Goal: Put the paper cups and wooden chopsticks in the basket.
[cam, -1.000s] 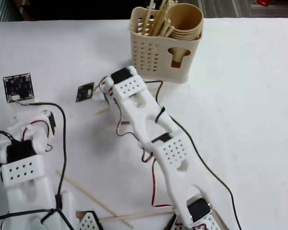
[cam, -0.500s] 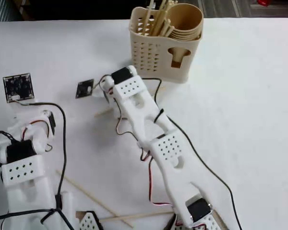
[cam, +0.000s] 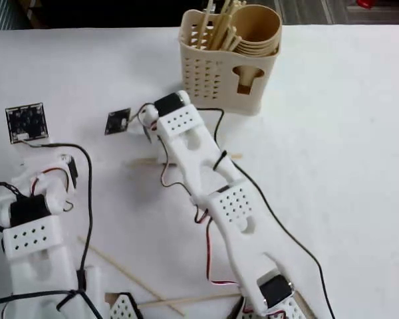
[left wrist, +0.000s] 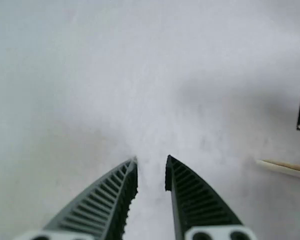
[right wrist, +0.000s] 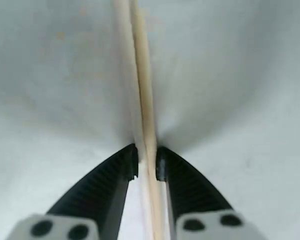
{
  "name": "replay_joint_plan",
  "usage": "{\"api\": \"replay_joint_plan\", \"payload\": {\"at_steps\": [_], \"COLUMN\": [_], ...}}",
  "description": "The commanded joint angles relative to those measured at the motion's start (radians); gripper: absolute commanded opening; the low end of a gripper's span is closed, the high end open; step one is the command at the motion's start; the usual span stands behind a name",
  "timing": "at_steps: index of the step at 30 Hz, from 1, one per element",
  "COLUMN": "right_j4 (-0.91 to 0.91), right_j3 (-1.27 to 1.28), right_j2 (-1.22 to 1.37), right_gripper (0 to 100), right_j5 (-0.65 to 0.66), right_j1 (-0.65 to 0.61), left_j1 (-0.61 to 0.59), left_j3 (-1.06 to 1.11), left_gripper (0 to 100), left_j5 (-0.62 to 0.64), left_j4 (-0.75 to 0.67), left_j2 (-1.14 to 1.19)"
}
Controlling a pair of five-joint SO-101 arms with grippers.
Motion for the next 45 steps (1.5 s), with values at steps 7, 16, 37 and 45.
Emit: {"api": "replay_joint_plan", "payload": {"at_steps": [7, 16, 37, 45], "right_j4": [0.028, 0.028, -0.039, -0.128], "right_j3": [-0.003, -0.005, 0.399, 0.391], "right_j2": [-0.193, -0.375, -0.387, -0.228], "right_gripper": [1.8, 1.8, 16.7, 16.0], "right_j5": [-0.098, -0.189, -0.209, -0.209], "right_j1": [0.031, 0.073, -0.064, -0.061], "left_j1": [-0.008, -0.008, -0.008, -0.028], "left_j3": [0.0, 0.0, 0.0, 0.0], "left_gripper": [11, 11, 11, 11], "left_j5": [0.005, 0.003, 0.002, 0.002], "left_j4": [-0.041, -0.041, -0.041, -0.041], "left_j2": [-0.022, -0.022, -0.022, -0.022]}}
